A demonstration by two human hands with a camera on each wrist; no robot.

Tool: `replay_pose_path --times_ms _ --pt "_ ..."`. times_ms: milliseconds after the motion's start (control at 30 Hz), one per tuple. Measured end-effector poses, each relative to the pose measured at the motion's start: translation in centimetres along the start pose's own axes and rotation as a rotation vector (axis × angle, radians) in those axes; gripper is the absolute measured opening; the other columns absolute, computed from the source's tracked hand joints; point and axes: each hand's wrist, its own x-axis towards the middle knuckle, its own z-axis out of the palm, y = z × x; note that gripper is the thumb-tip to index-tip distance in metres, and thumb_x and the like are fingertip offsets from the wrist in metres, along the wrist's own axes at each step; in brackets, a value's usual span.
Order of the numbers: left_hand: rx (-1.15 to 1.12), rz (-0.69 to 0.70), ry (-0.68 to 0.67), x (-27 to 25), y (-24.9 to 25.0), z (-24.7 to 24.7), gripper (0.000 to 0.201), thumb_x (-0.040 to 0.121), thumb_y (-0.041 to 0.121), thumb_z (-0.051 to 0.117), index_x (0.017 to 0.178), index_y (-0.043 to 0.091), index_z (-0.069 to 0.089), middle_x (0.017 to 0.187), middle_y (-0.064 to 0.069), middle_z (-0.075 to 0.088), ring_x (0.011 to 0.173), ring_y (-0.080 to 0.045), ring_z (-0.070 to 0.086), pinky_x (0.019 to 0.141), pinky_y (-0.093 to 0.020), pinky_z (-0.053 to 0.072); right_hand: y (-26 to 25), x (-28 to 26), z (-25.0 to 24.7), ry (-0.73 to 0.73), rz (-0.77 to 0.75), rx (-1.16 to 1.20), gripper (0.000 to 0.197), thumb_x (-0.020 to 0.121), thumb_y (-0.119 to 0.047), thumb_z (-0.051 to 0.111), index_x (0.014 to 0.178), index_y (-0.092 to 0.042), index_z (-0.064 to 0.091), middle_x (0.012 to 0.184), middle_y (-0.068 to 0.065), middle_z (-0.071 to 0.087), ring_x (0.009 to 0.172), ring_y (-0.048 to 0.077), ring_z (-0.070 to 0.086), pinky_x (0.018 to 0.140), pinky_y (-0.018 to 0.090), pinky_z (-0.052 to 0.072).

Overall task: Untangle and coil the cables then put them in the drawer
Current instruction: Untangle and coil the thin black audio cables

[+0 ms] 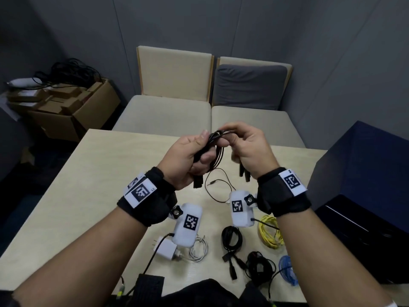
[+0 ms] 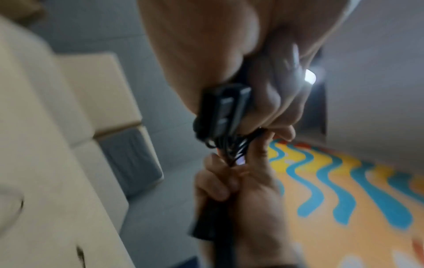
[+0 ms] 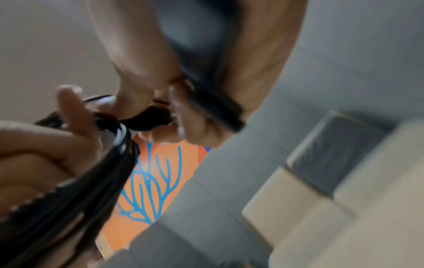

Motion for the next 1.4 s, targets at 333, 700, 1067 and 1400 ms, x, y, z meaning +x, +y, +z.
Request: replay_pose_path --times_ms 333,700,1067,1400 --pt "-0.223 -0.151 0.157 0.1 0.7 -0.2 0.044 0.100 0.045 0.025 0.076 0.014 0.045 0.046 0.010 0.032 0.027 0.000 0.023 0.035 -0.014 0.012 2.7 -2.6 1.7 -0.164 0.127 0.414 0.065 0.085 -0.052 0.062 0.119 0.003 0.052 0.087 0.009 0.056 0.039 0.001 0.023 0.036 0.012 0.019" --pt "0.307 0.054 0.471 0.7 -0.9 0.6 0.045 0.103 0.040 0.027 0.088 0.006 0.053 0.055 0.006 0.038 0.053 -0.012 0.045 0.053 -0.022 0.038 3.0 -2.7 2.9 0.161 0.002 -0.144 0.018 0.099 -0.021 0.048 0.083 -0.028 0.052 0.062 -0.011 0.049 0.049 0.002 0.045 0.051 0.019 0.035" --pt "0.410 0.156 0.544 0.6 -1.2 -0.1 0.032 0.103 0.022 0.038 0.073 0.013 0.046 0.059 0.003 0.033 0.048 -0.007 0.032 0.047 -0.024 0.037 2.8 -3.3 -0.4 -0.102 0.133 -0.182 0.012 0.098 -0.013 0.049 0.091 -0.013 0.060 0.055 -0.016 0.050 0.045 0.007 0.036 0.047 0.025 0.032" --pt "0.249 0.085 0.380 0.3 -1.6 0.8 0.032 0.103 0.019 0.037 0.073 0.013 0.043 0.054 0.009 0.035 0.046 -0.006 0.028 0.041 -0.018 0.033 3.3 -3.1 -2.3 -0.178 0.177 -0.916 0.021 0.097 -0.033 0.052 0.079 -0.030 0.064 0.086 -0.008 0.046 0.081 0.012 0.046 0.072 0.020 0.034"
